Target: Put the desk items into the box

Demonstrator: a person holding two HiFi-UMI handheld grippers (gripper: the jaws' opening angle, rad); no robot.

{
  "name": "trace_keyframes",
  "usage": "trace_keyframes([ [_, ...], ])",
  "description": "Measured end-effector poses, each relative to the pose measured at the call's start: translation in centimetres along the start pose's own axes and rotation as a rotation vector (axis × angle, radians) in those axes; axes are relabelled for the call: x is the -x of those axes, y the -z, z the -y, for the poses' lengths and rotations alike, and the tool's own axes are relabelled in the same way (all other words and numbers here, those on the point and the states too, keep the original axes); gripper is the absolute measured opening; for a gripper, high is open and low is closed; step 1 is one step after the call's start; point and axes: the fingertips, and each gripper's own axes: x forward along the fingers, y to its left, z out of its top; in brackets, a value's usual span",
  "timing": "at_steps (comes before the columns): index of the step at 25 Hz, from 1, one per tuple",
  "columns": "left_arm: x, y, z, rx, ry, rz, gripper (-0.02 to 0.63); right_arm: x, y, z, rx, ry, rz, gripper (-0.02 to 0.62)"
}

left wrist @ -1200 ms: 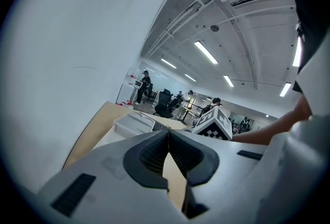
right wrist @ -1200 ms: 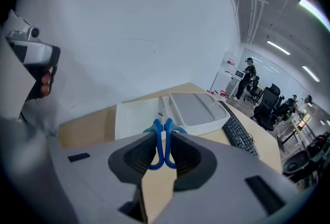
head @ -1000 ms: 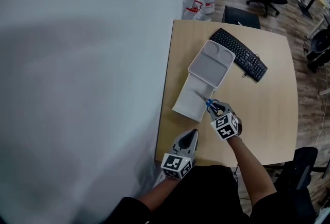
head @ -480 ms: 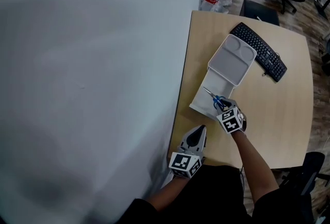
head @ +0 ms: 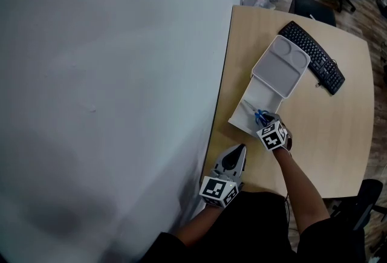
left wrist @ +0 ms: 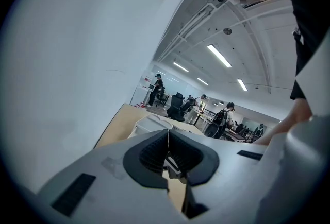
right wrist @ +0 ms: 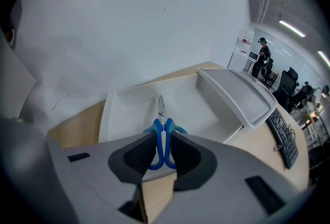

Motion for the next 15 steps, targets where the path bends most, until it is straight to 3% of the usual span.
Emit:
trace_keyframes([
  [15,0.34,0.74,-0.25,0.015,-0.017,-0.021,0.015,-0.43,0.23,0.18,0.004,0.039,-0.004,0.147],
])
